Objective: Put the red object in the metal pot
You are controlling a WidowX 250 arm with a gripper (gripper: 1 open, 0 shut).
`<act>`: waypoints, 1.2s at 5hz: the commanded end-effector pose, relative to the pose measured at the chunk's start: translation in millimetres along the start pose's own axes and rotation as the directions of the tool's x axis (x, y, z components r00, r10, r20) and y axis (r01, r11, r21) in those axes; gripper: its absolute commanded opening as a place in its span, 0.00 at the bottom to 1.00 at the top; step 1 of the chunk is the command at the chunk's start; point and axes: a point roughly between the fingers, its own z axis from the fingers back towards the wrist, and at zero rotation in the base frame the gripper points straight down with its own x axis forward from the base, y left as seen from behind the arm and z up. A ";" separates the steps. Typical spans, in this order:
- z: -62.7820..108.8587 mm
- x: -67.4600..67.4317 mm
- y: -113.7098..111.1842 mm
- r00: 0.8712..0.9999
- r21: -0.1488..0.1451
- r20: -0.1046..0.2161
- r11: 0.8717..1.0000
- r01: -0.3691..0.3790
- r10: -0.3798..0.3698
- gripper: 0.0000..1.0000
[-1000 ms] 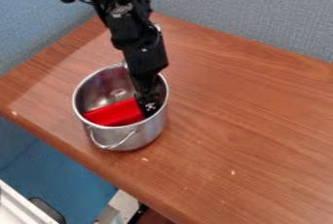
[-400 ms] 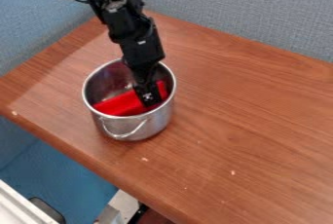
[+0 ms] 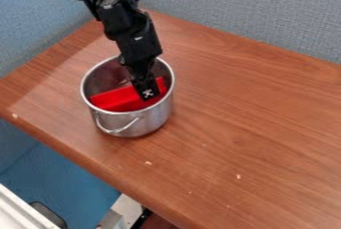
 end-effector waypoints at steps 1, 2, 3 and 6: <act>3.7 -11.3 -1.4 0.996 0.020 0.002 0.996 -0.086 0.086 0.00; -0.4 -16.7 1.3 0.999 0.006 0.003 0.999 -0.048 0.048 0.00; -5.2 -20.3 4.5 1.000 -0.013 0.008 1.000 -0.009 0.009 0.00; -5.0 -13.6 -2.8 1.000 -0.030 0.018 0.999 -0.019 0.019 0.00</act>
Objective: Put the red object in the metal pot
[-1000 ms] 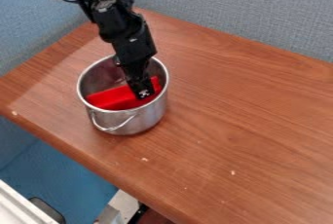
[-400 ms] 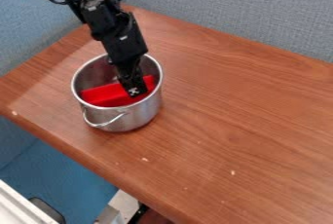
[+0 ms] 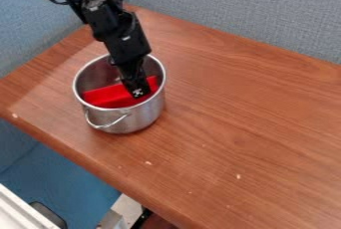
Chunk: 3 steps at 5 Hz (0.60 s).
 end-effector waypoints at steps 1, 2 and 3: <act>-9.7 -5.9 -10.5 0.999 -0.035 -0.013 0.999 -0.034 0.033 0.00; -13.8 -7.3 -12.5 0.999 -0.040 -0.010 0.998 -0.044 0.043 0.00; -12.7 3.3 -19.1 0.998 -0.040 -0.008 0.997 -0.069 0.069 0.00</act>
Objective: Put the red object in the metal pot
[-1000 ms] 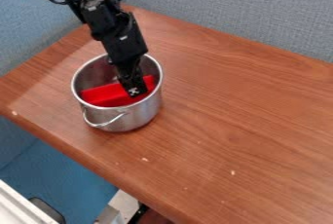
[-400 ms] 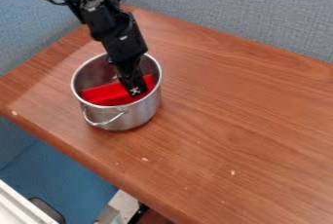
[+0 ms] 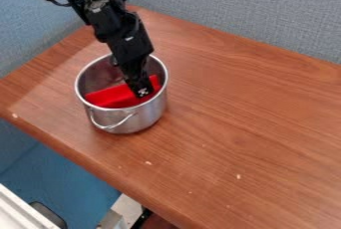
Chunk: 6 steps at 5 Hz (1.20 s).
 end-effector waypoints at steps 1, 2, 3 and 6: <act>-9.3 6.6 -24.1 0.999 -0.057 -0.022 0.998 -0.034 0.033 0.00; -9.9 14.9 -20.1 0.999 -0.066 -0.021 0.997 -0.047 0.046 0.00; -10.1 19.9 -15.4 0.998 -0.068 -0.024 0.996 -0.061 0.060 0.00; -0.9 16.9 -27.5 0.995 -0.059 -0.032 0.994 -0.094 0.092 0.00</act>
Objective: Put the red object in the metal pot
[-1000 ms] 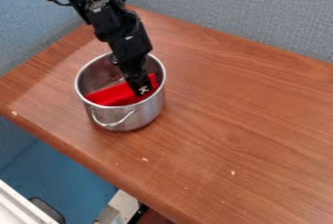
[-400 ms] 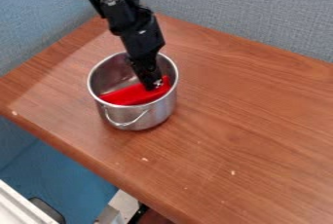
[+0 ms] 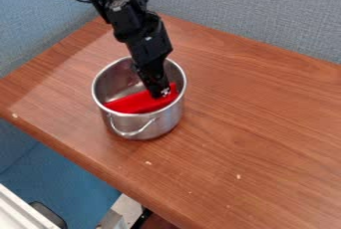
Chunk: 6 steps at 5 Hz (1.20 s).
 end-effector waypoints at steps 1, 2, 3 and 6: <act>-2.3 -4.8 1.4 1.000 -0.014 0.002 1.000 0.020 -0.020 0.00; -4.1 -13.2 10.5 1.000 -0.024 0.002 0.999 0.024 -0.024 0.00; -11.8 -21.6 19.1 0.997 -0.047 0.000 0.996 0.073 -0.073 0.00; -8.3 -39.3 17.3 0.987 -0.095 -0.011 0.983 0.159 -0.161 0.00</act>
